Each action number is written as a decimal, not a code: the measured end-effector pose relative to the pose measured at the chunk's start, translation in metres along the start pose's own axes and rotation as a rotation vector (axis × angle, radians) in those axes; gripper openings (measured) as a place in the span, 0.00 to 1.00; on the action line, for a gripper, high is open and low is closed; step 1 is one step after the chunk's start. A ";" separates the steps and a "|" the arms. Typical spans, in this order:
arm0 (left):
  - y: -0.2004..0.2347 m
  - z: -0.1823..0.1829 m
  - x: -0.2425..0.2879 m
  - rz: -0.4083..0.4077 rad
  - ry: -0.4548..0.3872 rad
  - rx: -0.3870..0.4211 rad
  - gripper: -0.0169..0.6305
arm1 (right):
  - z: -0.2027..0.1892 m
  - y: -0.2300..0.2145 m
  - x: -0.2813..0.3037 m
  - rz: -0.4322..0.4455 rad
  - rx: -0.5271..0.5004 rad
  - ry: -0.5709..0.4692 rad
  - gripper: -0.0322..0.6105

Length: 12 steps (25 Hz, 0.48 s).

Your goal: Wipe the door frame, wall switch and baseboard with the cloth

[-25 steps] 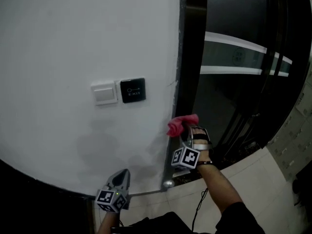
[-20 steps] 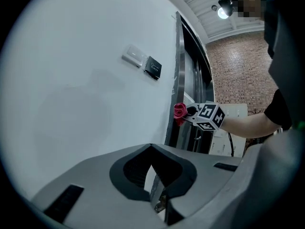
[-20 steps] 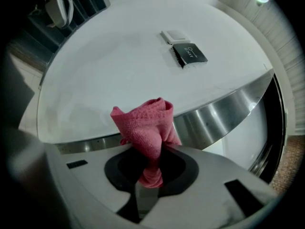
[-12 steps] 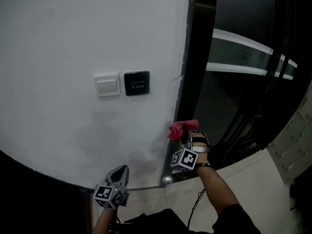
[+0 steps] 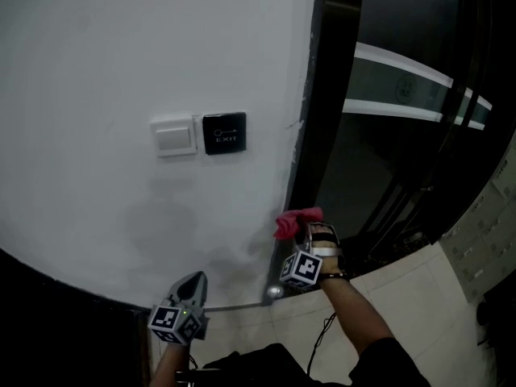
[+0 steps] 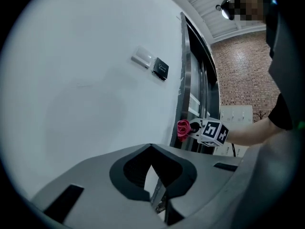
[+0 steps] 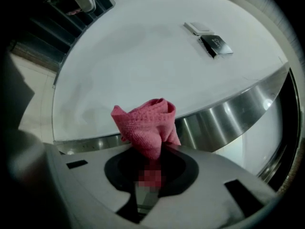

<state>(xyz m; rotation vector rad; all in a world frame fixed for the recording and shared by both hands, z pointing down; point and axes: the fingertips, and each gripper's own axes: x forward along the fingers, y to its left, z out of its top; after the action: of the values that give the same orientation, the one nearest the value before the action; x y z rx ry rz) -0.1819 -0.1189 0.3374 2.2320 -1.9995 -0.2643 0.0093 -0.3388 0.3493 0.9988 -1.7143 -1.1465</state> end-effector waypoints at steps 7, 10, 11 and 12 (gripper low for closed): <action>-0.001 -0.004 -0.002 -0.009 0.013 -0.004 0.01 | -0.008 0.033 0.006 0.070 0.010 0.032 0.14; 0.002 -0.009 -0.007 -0.005 0.025 -0.006 0.01 | -0.014 0.051 0.011 0.095 0.029 0.046 0.14; 0.003 -0.011 -0.009 -0.001 0.029 -0.009 0.01 | -0.015 0.055 0.012 0.099 0.026 0.048 0.14; 0.005 -0.012 -0.012 0.005 0.033 -0.012 0.01 | -0.016 0.057 0.013 0.098 0.023 0.050 0.14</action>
<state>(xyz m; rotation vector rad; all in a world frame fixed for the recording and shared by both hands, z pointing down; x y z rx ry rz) -0.1853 -0.1079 0.3511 2.2093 -1.9814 -0.2367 0.0105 -0.3404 0.4097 0.9387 -1.7215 -1.0328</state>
